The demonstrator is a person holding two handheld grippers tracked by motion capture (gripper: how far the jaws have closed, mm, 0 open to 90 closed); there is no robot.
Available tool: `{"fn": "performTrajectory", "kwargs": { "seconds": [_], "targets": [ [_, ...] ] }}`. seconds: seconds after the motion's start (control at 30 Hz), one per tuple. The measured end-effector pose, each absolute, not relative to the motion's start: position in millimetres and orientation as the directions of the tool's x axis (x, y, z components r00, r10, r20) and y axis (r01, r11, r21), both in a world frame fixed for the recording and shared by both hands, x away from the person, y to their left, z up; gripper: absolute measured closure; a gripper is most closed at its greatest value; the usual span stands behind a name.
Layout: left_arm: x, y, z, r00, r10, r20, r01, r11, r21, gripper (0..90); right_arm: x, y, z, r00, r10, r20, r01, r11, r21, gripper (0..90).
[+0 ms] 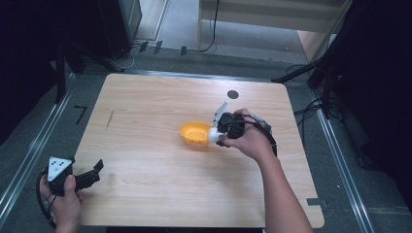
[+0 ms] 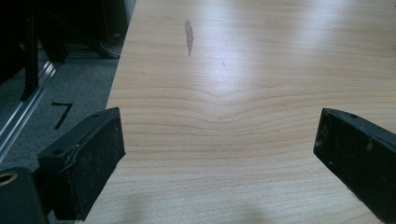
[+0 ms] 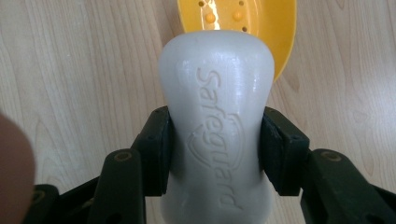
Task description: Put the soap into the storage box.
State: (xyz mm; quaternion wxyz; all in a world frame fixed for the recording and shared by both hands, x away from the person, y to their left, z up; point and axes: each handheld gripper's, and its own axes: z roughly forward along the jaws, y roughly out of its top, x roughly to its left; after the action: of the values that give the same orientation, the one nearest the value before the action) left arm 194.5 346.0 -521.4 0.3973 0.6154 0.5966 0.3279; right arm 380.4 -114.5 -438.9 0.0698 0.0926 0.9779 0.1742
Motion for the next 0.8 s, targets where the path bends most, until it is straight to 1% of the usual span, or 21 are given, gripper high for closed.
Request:
{"fn": "performTrajectory", "kwargs": {
  "seconds": [0.37, 0.8],
  "targets": [
    [195, 346, -521, 0.074, 0.995, -0.070, 0.474, 0.027, 0.880, 2.1, 387, -99, -435, -0.978, 0.171, -0.123, 0.118, 0.927, 0.355, 51.3],
    [195, 346, -521, 0.074, 0.995, -0.072, 0.475, 0.029, 0.880, 2.1, 395, -81, -431, -0.980, 0.157, -0.122, 0.106, 0.931, 0.349, 51.3]
  ]
}}
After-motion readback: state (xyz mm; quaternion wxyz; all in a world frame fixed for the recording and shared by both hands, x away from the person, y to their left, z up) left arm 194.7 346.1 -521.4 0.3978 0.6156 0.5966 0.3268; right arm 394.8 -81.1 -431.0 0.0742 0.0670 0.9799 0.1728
